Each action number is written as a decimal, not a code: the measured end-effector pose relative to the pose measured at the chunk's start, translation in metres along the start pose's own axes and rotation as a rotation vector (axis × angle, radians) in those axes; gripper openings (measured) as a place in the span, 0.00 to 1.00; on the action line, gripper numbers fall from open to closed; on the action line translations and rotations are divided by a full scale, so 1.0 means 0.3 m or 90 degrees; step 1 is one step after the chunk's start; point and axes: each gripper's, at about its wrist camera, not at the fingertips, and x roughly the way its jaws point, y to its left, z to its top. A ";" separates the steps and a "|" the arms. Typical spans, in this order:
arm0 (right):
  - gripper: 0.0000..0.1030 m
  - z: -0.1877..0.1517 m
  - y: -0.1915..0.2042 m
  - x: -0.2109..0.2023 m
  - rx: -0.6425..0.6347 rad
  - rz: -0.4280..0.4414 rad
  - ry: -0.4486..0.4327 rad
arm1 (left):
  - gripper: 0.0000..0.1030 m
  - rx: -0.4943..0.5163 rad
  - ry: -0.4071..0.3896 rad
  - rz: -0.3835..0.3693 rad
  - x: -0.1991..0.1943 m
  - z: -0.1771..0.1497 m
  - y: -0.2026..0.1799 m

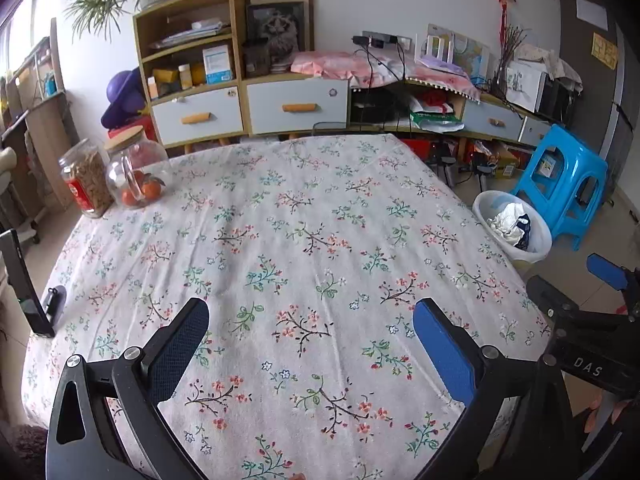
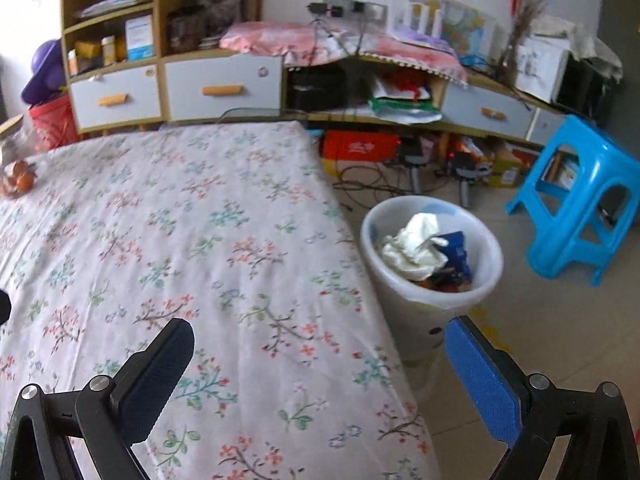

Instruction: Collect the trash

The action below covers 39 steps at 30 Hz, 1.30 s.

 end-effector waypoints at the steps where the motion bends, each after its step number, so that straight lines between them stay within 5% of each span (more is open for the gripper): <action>1: 1.00 -0.005 0.014 0.007 -0.006 0.004 0.004 | 1.00 -0.001 0.003 -0.001 0.004 -0.001 0.003; 39: 1.00 -0.017 0.029 0.018 0.011 0.030 0.020 | 1.00 -0.004 0.021 -0.011 0.014 -0.023 -0.004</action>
